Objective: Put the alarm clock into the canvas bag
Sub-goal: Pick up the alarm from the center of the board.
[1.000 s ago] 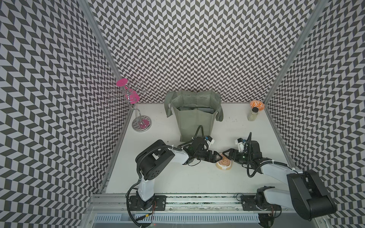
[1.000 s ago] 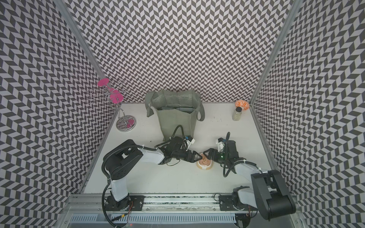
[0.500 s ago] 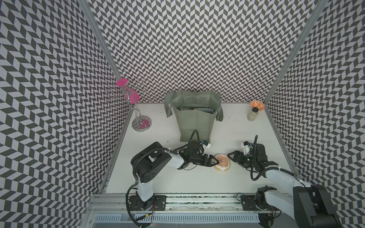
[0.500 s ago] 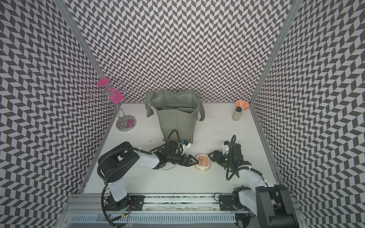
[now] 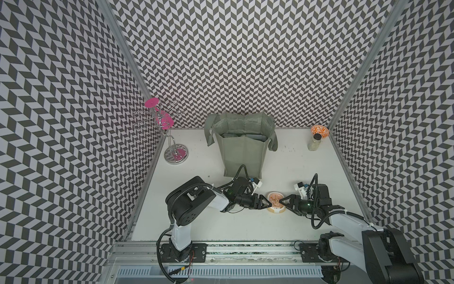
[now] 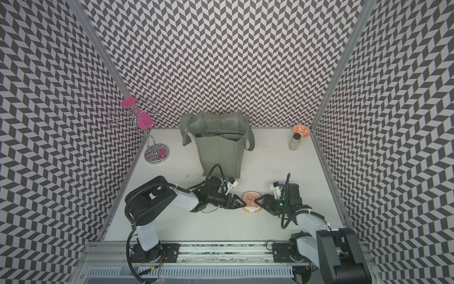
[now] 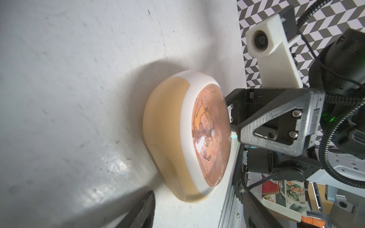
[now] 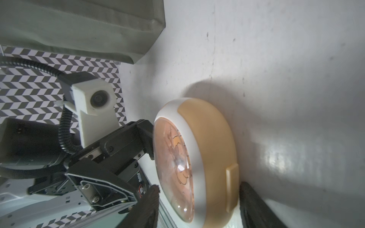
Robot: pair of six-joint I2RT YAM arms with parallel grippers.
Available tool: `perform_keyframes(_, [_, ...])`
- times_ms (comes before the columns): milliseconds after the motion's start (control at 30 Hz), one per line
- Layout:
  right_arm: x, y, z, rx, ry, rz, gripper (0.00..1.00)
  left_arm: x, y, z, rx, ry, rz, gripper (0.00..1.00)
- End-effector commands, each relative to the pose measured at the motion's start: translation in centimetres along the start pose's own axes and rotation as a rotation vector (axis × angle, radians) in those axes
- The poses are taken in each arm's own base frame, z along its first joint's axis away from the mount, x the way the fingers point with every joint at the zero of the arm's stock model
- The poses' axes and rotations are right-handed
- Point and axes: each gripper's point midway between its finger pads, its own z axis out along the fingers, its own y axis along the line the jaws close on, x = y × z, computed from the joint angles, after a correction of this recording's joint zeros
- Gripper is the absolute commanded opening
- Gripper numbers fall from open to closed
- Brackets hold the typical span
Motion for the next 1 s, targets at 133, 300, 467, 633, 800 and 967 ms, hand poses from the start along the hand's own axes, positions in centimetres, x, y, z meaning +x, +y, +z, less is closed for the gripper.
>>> perform_keyframes(133, [1.6, -2.1, 0.8, 0.045, 0.066, 0.091, 0.67, -0.1, 1.1, 1.0, 0.003, 0.006, -0.020, 0.65])
perform_keyframes(300, [1.3, -1.7, 1.5, -0.006, 0.086, 0.074, 0.67, 0.1, 1.7, 1.5, 0.009, 0.021, -0.027, 0.57])
perform_keyframes(467, [1.2, -1.5, 1.9, -0.039, 0.094, 0.072, 0.67, 0.0, 1.6, 1.7, 0.021, 0.024, -0.023, 0.55])
perform_keyframes(633, [0.9, -1.1, 2.2, -0.073, 0.088, 0.106, 0.65, -0.3, 1.5, 2.0, 0.028, 0.028, -0.020, 0.55])
perform_keyframes(800, [0.7, -0.5, 2.5, -0.095, 0.078, 0.114, 0.59, -0.2, 1.9, 2.3, 0.023, 0.036, -0.026, 0.55])
perform_keyframes(967, [0.3, 0.3, 2.6, -0.112, 0.076, 0.098, 0.47, -0.1, 2.2, 2.4, 0.022, 0.038, -0.025, 0.54])
